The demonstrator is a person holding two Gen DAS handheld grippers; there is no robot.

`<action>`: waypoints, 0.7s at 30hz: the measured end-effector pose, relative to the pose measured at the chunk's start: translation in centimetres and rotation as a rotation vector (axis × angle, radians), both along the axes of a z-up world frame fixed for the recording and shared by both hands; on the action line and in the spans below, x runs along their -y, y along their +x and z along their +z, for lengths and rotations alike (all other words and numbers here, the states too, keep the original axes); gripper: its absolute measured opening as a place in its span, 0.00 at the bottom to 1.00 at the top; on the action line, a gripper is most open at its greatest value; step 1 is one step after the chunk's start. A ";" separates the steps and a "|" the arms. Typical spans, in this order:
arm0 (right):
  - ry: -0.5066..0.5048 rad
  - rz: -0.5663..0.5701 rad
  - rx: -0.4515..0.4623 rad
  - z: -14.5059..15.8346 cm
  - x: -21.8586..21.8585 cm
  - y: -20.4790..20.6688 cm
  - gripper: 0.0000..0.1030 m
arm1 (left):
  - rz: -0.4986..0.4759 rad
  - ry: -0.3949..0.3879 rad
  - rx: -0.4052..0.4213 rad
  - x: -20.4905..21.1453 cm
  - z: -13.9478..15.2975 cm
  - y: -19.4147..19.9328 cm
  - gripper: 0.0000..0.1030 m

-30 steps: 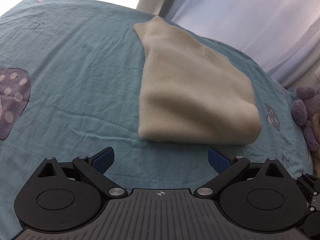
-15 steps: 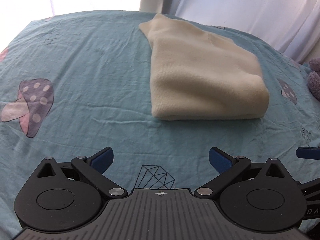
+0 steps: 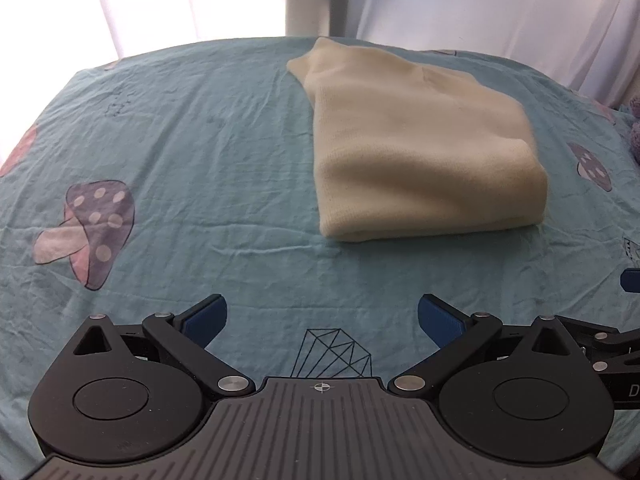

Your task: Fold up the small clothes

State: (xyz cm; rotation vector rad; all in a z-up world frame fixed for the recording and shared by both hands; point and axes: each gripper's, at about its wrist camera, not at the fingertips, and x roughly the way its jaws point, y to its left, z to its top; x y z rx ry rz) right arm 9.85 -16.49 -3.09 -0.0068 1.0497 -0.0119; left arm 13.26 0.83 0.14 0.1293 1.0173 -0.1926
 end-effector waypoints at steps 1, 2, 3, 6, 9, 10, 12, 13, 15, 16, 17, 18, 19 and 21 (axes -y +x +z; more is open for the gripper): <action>0.005 -0.007 0.000 0.0 0.1 0.0 0.96 | -0.004 0.001 0.002 0.1 0.0 0.1 1.00; 0.006 -0.014 -0.002 0.0 0.1 0.0 0.96 | -0.010 0.002 0.003 0.2 0.0 0.2 1.00; 0.004 -0.021 -0.004 -0.1 0.2 0.0 0.96 | -0.015 0.003 0.004 0.4 0.0 0.2 1.00; 0.002 -0.052 -0.008 -0.1 0.3 0.1 0.96 | -0.034 0.000 0.005 0.7 0.0 0.4 1.00; -0.005 -0.067 -0.007 -0.1 0.3 0.1 0.96 | -0.038 0.002 0.003 0.8 -0.1 0.5 1.00; -0.012 -0.071 -0.006 -0.2 0.3 0.2 0.96 | -0.039 0.002 0.001 0.9 -0.1 0.6 1.00; -0.020 -0.078 -0.006 -0.1 0.3 0.3 0.96 | -0.040 0.008 0.002 0.9 -0.1 0.8 1.00; -0.020 -0.077 -0.006 -0.1 0.2 0.4 0.96 | -0.039 0.011 0.001 0.9 -0.1 0.8 1.00; -0.022 -0.079 -0.006 -0.1 0.2 0.6 0.96 | -0.037 0.016 -0.001 0.9 0.0 1.0 1.00; -0.032 -0.081 -0.011 -0.1 0.1 0.9 0.96 | -0.034 0.018 -0.001 0.9 0.0 1.1 1.00; -0.041 -0.083 -0.021 -0.1 0.0 1.2 0.96 | -0.029 0.022 0.001 0.9 0.1 1.2 1.00; -0.053 -0.084 -0.036 -0.1 -0.1 1.5 0.96 | -0.026 0.026 0.002 0.8 0.1 1.4 1.00; -0.060 -0.087 -0.046 -0.1 -0.2 1.9 0.96 | -0.023 0.030 0.003 0.8 0.2 1.6 1.00; -0.049 -0.097 -0.047 0.0 -0.1 2.3 0.96 | -0.016 0.042 0.006 0.9 0.3 1.9 1.00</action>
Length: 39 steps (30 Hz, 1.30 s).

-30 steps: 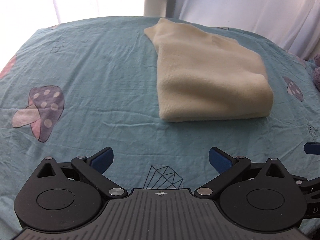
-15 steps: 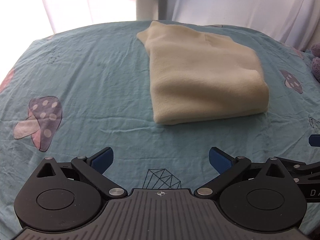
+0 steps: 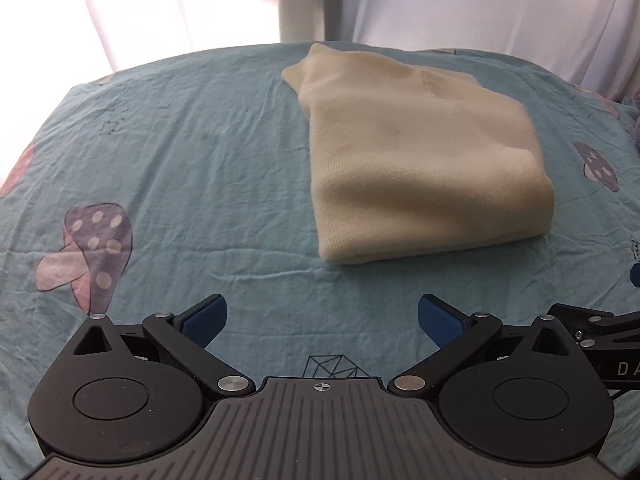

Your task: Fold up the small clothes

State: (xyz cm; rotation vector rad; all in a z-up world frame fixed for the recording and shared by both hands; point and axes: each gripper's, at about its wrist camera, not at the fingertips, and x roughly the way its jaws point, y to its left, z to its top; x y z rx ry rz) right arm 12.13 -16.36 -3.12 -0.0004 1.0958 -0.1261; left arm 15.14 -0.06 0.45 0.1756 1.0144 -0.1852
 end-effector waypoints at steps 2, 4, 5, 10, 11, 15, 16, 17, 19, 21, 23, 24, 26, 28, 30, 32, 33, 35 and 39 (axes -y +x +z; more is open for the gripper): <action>0.023 -0.009 0.001 0.2 0.2 0.4 0.96 | 0.007 0.009 0.001 0.0 0.0 0.3 1.00; 0.023 -0.019 0.004 0.4 0.3 0.8 0.96 | 0.011 0.014 -0.001 0.0 0.1 0.6 1.00; 0.019 -0.021 0.007 0.5 0.3 0.9 0.96 | 0.013 0.017 -0.003 0.0 0.0 0.7 1.00; 0.010 -0.021 0.006 0.7 0.3 1.3 0.96 | 0.022 0.015 -0.017 0.0 -0.2 1.0 1.00; 0.010 -0.022 0.005 0.7 0.3 1.3 0.96 | 0.024 0.013 -0.020 0.0 -0.3 1.1 1.00; 0.002 -0.020 0.004 0.7 0.4 1.4 0.96 | 0.024 0.012 -0.022 0.0 -0.4 1.2 1.00; 0.000 -0.021 0.003 0.6 0.4 1.4 0.96 | 0.024 0.013 -0.023 0.0 -0.4 1.3 1.00; 0.000 -0.022 0.004 0.6 0.5 1.4 0.96 | 0.024 0.012 -0.025 0.0 -0.4 1.3 1.00; 0.000 -0.021 0.003 0.6 0.5 1.4 0.96 | 0.027 0.009 -0.028 0.1 -0.5 1.3 1.00; -0.002 -0.021 0.005 0.6 0.5 1.4 0.96 | 0.030 0.008 -0.030 0.0 -0.5 1.3 1.00; -0.005 -0.018 0.006 0.7 0.5 1.4 0.96 | 0.030 0.007 -0.032 0.0 -0.6 1.4 1.00; -0.007 -0.017 0.006 0.7 0.4 1.4 0.96 | 0.030 0.007 -0.033 0.0 -0.6 1.4 1.00; -0.009 -0.016 0.005 0.7 0.3 1.4 0.96 | 0.030 0.005 -0.035 -0.1 -0.6 1.3 1.00; -0.010 -0.016 0.005 0.7 0.3 1.4 0.96 | 0.032 0.005 -0.037 -0.1 -0.7 1.3 1.00; -0.011 -0.014 0.004 0.7 0.2 1.3 0.96 | 0.031 0.005 -0.036 -0.1 -0.7 1.3 1.00; -0.011 -0.011 0.004 0.7 0.1 1.3 0.96 | 0.031 0.003 -0.038 -0.2 -0.7 1.3 1.00; -0.012 -0.010 0.004 0.7 0.1 1.3 0.96 | 0.031 0.002 -0.039 -0.2 -0.7 1.3 1.00; -0.014 -0.008 0.005 0.8 0.1 1.3 0.96 | 0.031 0.000 -0.041 -0.2 -0.7 1.2 1.00; -0.015 -0.010 0.005 0.8 0.1 1.2 0.96 | 0.028 -0.004 -0.042 -0.1 -0.7 1.2 1.00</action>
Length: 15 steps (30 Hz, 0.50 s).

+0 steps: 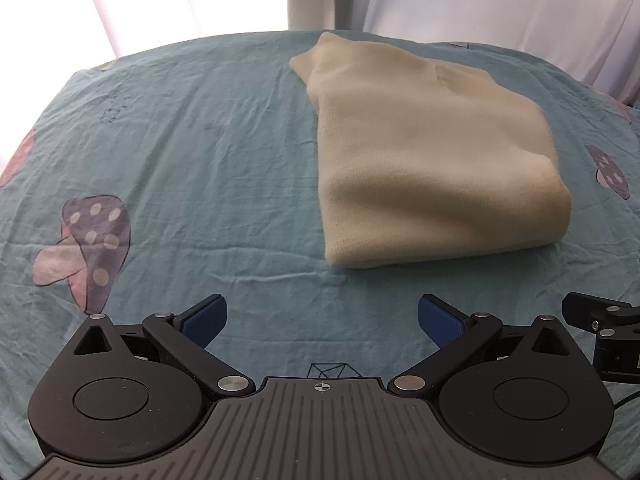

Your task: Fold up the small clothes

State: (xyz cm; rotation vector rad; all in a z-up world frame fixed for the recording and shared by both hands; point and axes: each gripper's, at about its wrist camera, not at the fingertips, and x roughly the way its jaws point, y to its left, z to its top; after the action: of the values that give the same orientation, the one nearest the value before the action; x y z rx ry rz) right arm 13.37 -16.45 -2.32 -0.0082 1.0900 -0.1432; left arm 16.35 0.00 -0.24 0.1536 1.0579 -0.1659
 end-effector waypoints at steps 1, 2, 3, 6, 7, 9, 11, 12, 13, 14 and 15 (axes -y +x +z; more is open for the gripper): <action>0.000 -0.001 0.000 0.0 0.1 0.0 0.96 | -0.001 0.000 -0.001 0.0 0.0 0.0 1.00; 0.000 -0.002 0.000 0.0 0.1 0.0 0.96 | -0.001 -0.001 -0.001 0.0 0.0 0.0 1.00; 0.000 -0.002 0.000 0.0 0.1 0.0 0.96 | -0.001 -0.002 -0.001 0.1 0.0 0.0 1.00; -0.001 -0.001 -0.001 0.0 0.2 0.0 0.96 | 0.000 -0.007 -0.005 0.1 0.0 0.0 1.00; -0.001 0.001 -0.001 0.0 0.2 0.0 0.96 | 0.001 -0.008 -0.006 0.1 0.0 0.1 1.00; -0.001 0.001 -0.002 0.0 0.2 0.0 0.96 | 0.000 -0.008 -0.007 0.0 0.0 0.1 1.00; -0.001 0.000 -0.001 0.0 0.2 0.0 0.96 | 0.002 -0.010 -0.008 0.0 0.0 0.1 1.00; -0.001 0.001 -0.002 0.0 0.2 0.0 0.96 | 0.002 -0.010 -0.009 0.0 0.0 0.2 1.00; -0.002 0.001 -0.003 0.0 0.2 0.0 0.96 | 0.003 -0.011 -0.010 0.0 0.0 0.2 1.00; -0.003 0.002 -0.003 0.1 0.2 0.0 0.96 | 0.004 -0.012 -0.011 0.0 0.0 0.2 1.00; -0.004 0.002 -0.002 0.1 0.2 0.0 0.96 | 0.005 -0.014 -0.012 0.0 -0.1 0.2 1.00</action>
State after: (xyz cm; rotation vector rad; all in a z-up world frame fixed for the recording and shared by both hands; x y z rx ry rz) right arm 13.40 -16.62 -2.26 -0.0131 1.0916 -0.1436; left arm 16.54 0.01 -0.30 0.1381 1.0690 -0.1699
